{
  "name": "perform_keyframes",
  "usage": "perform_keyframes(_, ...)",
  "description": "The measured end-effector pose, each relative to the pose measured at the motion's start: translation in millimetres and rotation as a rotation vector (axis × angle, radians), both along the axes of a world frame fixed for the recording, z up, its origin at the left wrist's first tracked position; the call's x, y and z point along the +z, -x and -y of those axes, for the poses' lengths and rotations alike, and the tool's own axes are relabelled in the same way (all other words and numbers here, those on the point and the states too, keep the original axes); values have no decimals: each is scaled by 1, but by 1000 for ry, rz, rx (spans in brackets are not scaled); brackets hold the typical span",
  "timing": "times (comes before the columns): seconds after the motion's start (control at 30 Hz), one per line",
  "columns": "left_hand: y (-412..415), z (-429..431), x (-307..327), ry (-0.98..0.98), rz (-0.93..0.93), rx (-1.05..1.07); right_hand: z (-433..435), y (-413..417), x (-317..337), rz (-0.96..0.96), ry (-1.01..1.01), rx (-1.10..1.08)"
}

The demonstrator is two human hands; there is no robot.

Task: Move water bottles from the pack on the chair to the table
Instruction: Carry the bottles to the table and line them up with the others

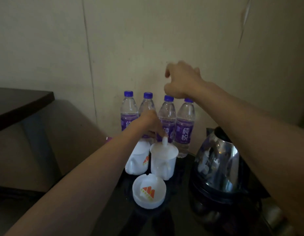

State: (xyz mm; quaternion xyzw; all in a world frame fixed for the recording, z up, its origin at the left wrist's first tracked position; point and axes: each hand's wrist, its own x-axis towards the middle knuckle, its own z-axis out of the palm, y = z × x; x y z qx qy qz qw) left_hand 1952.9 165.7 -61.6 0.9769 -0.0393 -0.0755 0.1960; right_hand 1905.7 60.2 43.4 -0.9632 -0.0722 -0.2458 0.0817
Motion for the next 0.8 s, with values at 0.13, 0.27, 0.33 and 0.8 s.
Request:
perform_keyframes(0.13, 5, -26, 45, 97, 85, 46, -1, -23, -1, -260, 169, 9)
perform_keyframes(0.27, 10, -45, 88, 348, 515, -82, -3, -38, -11, -258, 213, 56)
perform_keyframes(0.33, 10, -54, 104, 277, 761, -122, -4, -43, -16, -210, 175, 79)
perform_keyframes(0.8, -22, -58, 64, -199, 702, -196, 2, -49, -42, -71, -143, 126)
